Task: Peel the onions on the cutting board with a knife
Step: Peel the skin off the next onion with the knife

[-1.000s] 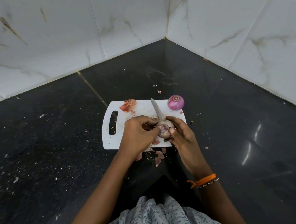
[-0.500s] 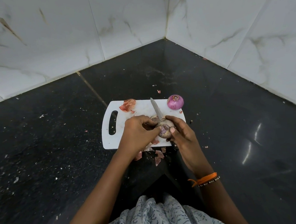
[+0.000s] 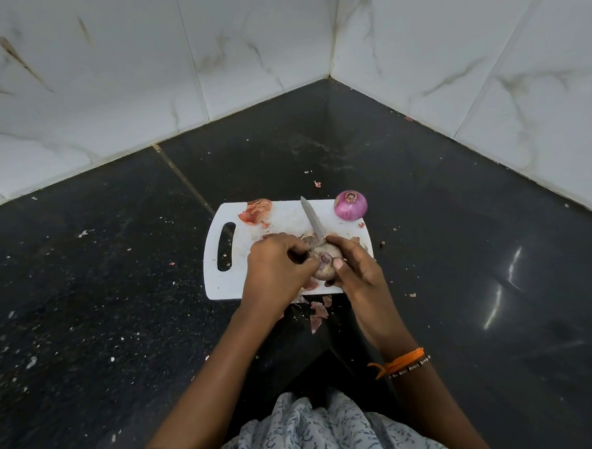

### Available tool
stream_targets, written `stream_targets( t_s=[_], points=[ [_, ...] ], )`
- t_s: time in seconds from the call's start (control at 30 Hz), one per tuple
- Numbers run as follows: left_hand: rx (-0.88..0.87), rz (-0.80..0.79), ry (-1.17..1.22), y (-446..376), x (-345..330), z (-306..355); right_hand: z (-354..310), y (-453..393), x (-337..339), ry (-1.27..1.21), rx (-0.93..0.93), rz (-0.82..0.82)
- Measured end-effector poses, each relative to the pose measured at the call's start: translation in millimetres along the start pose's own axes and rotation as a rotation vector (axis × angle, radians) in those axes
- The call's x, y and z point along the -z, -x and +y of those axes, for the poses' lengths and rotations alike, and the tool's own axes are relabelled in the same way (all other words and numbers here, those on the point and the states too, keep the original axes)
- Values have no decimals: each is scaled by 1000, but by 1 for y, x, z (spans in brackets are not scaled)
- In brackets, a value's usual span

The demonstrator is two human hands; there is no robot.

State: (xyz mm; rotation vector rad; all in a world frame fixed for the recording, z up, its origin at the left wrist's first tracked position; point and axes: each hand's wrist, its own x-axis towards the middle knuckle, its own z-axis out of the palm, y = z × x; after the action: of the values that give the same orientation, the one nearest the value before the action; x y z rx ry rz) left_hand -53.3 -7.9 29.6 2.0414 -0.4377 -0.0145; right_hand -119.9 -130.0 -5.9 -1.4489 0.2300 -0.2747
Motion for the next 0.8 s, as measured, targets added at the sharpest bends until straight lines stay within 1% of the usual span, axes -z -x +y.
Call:
stream_targets(
  t_s=[0.2,0.37,0.6,0.67,0.73,0.8],
  points=[
    [190,-21,256,1,0,-2,2,-3,3,-58,-27,37],
    [205,-19,361,3,1,1,3,-3,3,-77,-39,46],
    [64,16,222,3,-5,0,2,-3,3,-129,-41,24],
    [34,11,171,2,-6,-2,1,-3,2,-106,-27,31],
    [36,15,149,2,-7,-4,2,-3,1,-116,-19,31],
    [76,27,191,1,-8,-6,2,-3,0,-197,-33,20]
  ],
)
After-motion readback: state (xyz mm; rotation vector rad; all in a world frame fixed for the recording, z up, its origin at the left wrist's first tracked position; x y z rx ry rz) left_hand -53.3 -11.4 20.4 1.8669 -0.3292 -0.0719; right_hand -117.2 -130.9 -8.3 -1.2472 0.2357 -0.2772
